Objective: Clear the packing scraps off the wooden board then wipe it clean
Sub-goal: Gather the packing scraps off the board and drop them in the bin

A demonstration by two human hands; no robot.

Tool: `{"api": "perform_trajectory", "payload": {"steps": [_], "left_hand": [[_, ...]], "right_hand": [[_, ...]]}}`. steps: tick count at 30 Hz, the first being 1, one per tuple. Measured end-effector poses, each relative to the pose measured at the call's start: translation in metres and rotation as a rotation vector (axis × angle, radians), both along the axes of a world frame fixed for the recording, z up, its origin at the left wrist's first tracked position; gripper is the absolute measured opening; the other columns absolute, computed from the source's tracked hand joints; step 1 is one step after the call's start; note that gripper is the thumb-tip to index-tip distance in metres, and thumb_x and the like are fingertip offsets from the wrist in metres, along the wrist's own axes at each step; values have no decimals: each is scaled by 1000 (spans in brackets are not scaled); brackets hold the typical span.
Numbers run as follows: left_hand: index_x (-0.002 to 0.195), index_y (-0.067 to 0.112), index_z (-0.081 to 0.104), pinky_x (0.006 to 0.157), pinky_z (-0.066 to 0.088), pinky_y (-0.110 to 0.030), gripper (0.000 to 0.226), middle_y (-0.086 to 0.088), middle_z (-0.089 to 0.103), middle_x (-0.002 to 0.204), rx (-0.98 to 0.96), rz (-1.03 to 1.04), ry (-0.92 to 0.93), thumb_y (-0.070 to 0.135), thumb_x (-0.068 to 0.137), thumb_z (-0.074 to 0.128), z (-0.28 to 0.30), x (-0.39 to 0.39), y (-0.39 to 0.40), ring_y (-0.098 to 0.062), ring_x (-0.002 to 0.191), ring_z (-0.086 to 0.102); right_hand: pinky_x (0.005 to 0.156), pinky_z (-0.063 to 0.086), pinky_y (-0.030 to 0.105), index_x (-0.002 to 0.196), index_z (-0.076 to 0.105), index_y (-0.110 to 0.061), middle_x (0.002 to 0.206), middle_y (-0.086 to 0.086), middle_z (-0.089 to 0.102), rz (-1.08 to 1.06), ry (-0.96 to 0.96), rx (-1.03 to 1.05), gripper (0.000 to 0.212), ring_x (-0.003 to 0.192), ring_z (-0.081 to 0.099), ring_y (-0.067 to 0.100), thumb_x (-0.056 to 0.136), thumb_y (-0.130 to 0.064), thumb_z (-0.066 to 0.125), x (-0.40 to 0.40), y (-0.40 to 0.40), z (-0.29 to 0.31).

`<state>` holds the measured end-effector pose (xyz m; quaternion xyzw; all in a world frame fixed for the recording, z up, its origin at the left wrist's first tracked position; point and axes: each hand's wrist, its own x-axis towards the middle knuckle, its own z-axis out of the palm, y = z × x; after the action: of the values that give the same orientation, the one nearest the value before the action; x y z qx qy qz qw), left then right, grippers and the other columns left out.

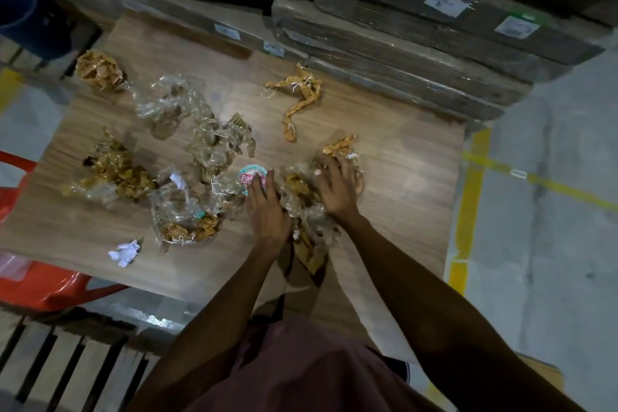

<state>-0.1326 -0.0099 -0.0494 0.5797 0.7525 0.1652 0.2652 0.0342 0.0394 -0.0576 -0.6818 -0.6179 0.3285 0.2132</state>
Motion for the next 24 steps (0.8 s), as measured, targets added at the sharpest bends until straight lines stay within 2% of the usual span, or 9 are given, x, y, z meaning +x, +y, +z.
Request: {"api": "perform_trajectory", "payload": {"steps": [4,7,9,13,15,17,20,22,24], "left_hand": [[152,6,33,118,31,-52,72,-22,35,156,126,133,-178,-13,84,48,1,-5,-13,-37,147,29],[144,6,42,106,43,-44,41,-15,49,142,289,252,-383,8,104,35,9,-15,-33,-29,132,46],[140,8,45,105,43,-43,39,-7,50,139,330,252,-461,25,107,34,11,-22,-50,-22,128,47],[152,8,30,112,36,-54,70,-17,38,151,253,26,-481,51,98,42,1,-36,-78,-34,141,38],[156,6,19,122,24,-54,92,-23,21,161,275,-172,-398,58,91,58,-7,-40,-89,-38,152,20],[157,8,12,122,19,-53,114,-26,9,164,270,-313,-271,65,78,71,-17,-44,-92,-37,155,8],[159,19,1,121,20,-58,125,-26,10,164,231,-420,-114,75,70,68,-31,-47,-83,-37,154,6],[160,27,-7,119,17,-57,126,-21,9,166,161,-443,-82,80,69,62,-33,-48,-70,-36,153,7],[160,26,-5,121,14,-52,126,-16,9,167,79,-489,-30,83,68,60,-31,-49,-56,-36,154,10]], "right_hand": [[120,13,55,145,42,-44,159,-5,30,-86,-34,3,45,151,23,18,102,-53,38,-10,-17,-2],[114,13,39,143,48,-41,157,-2,36,-174,-75,30,43,148,29,19,103,-51,35,-15,-22,7],[112,13,40,142,47,-40,156,-1,37,-229,-70,34,42,146,30,20,105,-50,30,-19,-25,9],[115,12,53,146,43,-38,160,1,31,-291,-76,-17,50,148,25,22,105,-53,20,-28,-26,10],[115,12,55,146,43,-37,161,2,31,-317,-53,-31,52,148,25,23,104,-54,19,-30,-26,11],[115,12,55,146,45,-36,161,2,31,-335,-25,-27,53,149,25,23,103,-54,20,-32,-30,13],[115,11,56,147,43,-37,163,0,28,-333,12,-50,52,150,22,20,103,-54,21,-32,-42,13],[116,11,55,149,41,-38,164,-3,26,-320,39,-66,52,151,19,18,103,-53,21,-31,-55,14],[117,11,50,151,39,-37,165,-3,24,-303,75,-54,52,152,18,16,104,-52,22,-31,-72,15]]}}
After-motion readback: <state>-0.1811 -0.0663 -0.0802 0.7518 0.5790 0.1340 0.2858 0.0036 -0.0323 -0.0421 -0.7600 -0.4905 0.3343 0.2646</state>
